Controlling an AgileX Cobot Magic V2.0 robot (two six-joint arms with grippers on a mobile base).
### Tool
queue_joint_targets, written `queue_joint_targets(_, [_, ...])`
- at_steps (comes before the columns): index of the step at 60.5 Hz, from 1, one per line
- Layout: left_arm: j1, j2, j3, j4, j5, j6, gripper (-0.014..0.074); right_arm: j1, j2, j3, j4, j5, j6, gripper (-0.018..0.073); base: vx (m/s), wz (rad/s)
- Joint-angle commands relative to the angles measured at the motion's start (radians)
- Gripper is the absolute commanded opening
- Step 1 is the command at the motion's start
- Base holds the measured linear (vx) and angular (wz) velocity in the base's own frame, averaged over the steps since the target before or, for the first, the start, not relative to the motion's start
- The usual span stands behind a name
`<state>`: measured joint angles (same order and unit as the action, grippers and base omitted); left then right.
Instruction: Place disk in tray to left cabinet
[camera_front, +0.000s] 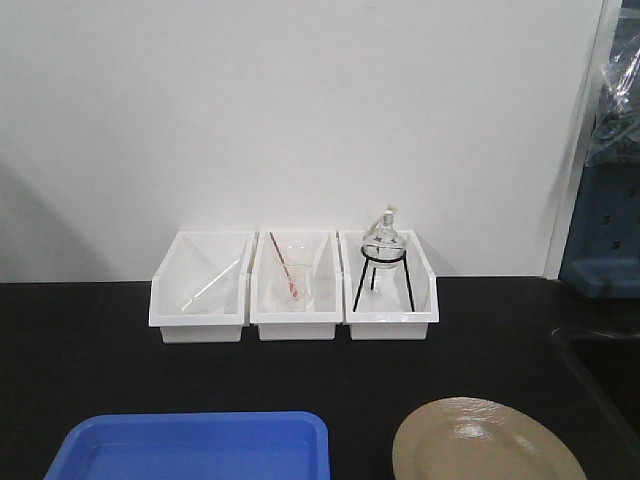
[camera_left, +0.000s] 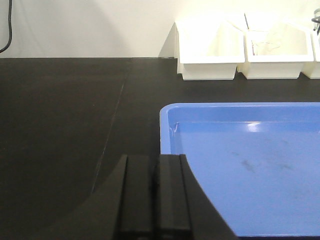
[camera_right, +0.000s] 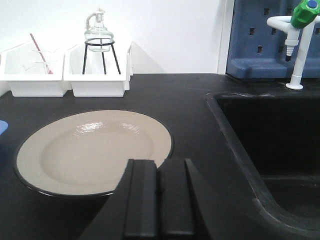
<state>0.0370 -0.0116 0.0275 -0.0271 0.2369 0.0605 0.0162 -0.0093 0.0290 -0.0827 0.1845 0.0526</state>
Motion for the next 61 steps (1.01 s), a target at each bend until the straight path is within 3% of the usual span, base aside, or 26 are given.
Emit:
queue_joint_targets(1, [-0.005, -0.006, 0.019, -0.003, -0.079, 0.000, -0.0006, -0.005, -0.003, 0.021, -0.012, -0.084, -0.005, -0.0008, 0.00, 0.00])
queue_joint_targets(61, [-0.005, -0.006, 0.019, -0.003, -0.080, 0.000, -0.0006, -0.005, -0.003, 0.021, -0.013, -0.084, -0.006, -0.0008, 0.00, 0.00])
